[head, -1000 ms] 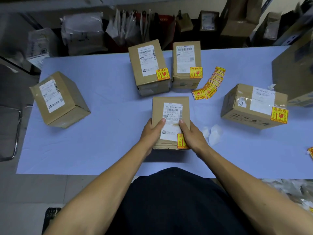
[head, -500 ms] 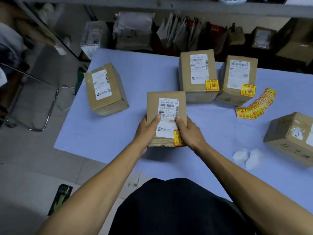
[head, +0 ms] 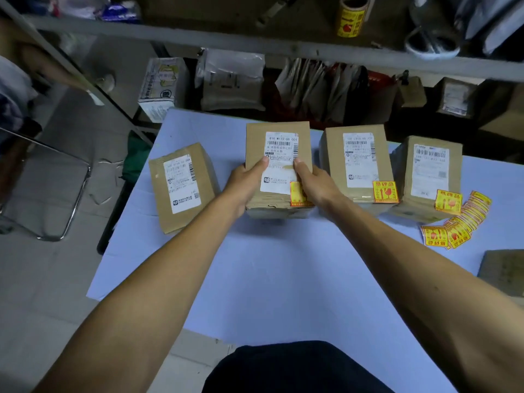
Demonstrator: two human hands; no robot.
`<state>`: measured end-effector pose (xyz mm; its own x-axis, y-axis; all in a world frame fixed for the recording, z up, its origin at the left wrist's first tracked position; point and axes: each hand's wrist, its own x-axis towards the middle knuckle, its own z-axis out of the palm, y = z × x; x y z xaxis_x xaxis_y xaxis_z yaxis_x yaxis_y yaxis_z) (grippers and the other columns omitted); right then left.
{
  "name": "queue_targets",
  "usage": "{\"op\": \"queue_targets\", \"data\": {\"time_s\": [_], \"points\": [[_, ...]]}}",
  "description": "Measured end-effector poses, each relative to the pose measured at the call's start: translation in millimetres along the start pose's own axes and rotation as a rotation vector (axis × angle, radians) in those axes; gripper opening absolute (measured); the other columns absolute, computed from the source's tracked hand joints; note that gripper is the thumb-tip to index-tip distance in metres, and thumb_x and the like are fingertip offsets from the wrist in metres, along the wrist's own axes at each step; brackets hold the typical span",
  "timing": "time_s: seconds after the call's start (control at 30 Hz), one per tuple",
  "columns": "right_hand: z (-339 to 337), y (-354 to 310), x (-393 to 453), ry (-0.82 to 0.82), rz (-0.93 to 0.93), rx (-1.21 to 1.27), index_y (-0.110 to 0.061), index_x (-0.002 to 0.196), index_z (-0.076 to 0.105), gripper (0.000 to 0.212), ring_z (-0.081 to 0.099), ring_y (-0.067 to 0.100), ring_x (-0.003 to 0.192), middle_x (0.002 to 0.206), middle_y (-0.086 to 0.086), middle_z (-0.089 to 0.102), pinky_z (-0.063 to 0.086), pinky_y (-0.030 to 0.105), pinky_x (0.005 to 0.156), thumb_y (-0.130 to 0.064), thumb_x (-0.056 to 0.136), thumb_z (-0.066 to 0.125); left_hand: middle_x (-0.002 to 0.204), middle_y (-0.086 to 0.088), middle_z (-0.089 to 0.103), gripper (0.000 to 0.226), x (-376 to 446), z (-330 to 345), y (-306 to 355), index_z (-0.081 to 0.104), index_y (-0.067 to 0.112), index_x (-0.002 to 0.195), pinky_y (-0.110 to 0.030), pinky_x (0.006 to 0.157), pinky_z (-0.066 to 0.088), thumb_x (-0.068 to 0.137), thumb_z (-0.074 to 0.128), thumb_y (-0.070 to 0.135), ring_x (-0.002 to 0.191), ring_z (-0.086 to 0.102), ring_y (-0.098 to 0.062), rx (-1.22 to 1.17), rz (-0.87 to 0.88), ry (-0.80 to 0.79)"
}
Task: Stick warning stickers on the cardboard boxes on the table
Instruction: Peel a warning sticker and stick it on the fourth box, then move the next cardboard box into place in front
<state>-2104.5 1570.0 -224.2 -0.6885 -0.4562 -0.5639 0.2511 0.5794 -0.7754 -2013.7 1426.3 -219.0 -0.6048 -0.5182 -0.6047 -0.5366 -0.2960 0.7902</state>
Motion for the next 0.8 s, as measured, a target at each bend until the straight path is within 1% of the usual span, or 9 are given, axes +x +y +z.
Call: {"op": "queue_targets", "data": {"time_s": [0.13,0.23,0.33,0.43,0.53,0.6,0.7,0.73,0.8], "points": [[-4.4,-7.0,33.5,-0.012,0.076,0.002,-0.015,0.127,0.059,0.072,0.067,0.021,0.102,0.117,0.005,0.069,0.051,0.042,0.099,-0.071,0.086,0.041,0.102,-0.002,0.077,0.036,35.5,3.1,11.5,0.068,0.019,0.112,-0.033,0.079,0.059,0.092,0.062,0.049,0.089,0.074,-0.02,0.049,-0.05,-0.028],[-1.6,-5.7,51.8,0.026,0.119,0.035,-0.013,0.13,0.058,0.069,0.065,0.027,0.108,0.123,0.008,0.067,0.049,0.045,0.101,-0.067,0.088,0.044,0.103,-0.003,0.076,0.04,52.3,7.0,7.9,0.067,0.017,0.117,-0.032,0.079,0.058,0.093,0.061,0.049,0.09,0.074,-0.02,0.064,-0.07,-0.033],[3.6,3.1,59.2,0.017,0.152,0.004,-0.013,0.133,0.055,0.066,0.063,0.027,0.112,0.126,0.007,0.065,0.047,0.045,0.103,-0.063,0.091,0.042,0.108,-0.001,0.075,0.04,58.6,10.6,-5.5,0.065,0.017,0.122,-0.033,0.086,0.057,0.095,0.059,0.047,0.096,0.072,-0.018,0.075,-0.078,-0.029],[7.3,13.0,59.2,0.05,0.106,-0.063,-0.018,0.133,0.054,0.06,0.06,0.021,0.105,0.125,0.003,0.064,0.044,0.034,0.091,-0.062,0.095,0.041,0.108,0.006,0.073,0.031,57.9,12.7,-20.0,0.063,0.024,0.118,-0.025,0.08,0.055,0.096,0.058,0.046,0.097,0.07,-0.009,0.06,-0.042,-0.006],[5.5,14.7,61.3,0.038,0.095,-0.109,-0.015,0.135,0.053,0.063,0.06,0.025,0.112,0.129,0.005,0.063,0.045,0.038,0.096,-0.063,0.095,0.04,0.105,0.006,0.074,0.028,58.3,13.3,-19.7,0.064,0.025,0.113,-0.02,0.07,0.055,0.095,0.06,0.045,0.093,0.071,-0.007,0.039,-0.036,0.015],[3.3,8.4,61.1,0.031,0.092,-0.188,-0.01,0.133,0.055,0.065,0.06,0.03,0.114,0.128,0.01,0.063,0.046,0.039,0.097,-0.061,0.096,0.04,0.102,0.002,0.075,0.026,57.4,12.5,-13.9,0.067,0.021,0.107,-0.023,0.07,0.058,0.094,0.064,0.042,0.091,0.073,-0.012,0.03,-0.053,0.039],[-1.3,-4.7,56.7,0.081,0.04,-0.346,-0.004,0.122,0.061,0.053,0.061,0.035,0.108,0.121,0.017,0.067,0.045,0.033,0.084,-0.049,0.098,0.046,0.109,-0.003,0.074,0.033,53.6,13.2,-4.9,0.069,0.016,0.115,-0.037,0.089,0.057,0.092,0.065,0.039,0.1,0.07,-0.022,0.206,-0.004,0.113],[-2.8,-9.0,53.5,0.105,0.005,-0.399,-0.003,0.12,0.061,0.048,0.061,0.036,0.108,0.12,0.018,0.067,0.044,0.033,0.082,-0.043,0.097,0.049,0.113,-0.003,0.073,0.034,49.9,12.7,-1.1,0.068,0.016,0.117,-0.037,0.091,0.056,0.091,0.066,0.037,0.102,0.069,-0.023,0.29,0.029,0.148],[-3.7,-17.3,43.9,0.15,-0.088,-0.47,-0.002,0.116,0.059,0.038,0.06,0.038,0.107,0.116,0.018,0.067,0.043,0.035,0.08,-0.033,0.094,0.054,0.119,-0.003,0.071,0.033,38.1,8.2,6.3,0.066,0.017,0.118,-0.029,0.087,0.051,0.089,0.066,0.032,0.107,0.066,-0.023,0.415,0.145,0.185]]}}
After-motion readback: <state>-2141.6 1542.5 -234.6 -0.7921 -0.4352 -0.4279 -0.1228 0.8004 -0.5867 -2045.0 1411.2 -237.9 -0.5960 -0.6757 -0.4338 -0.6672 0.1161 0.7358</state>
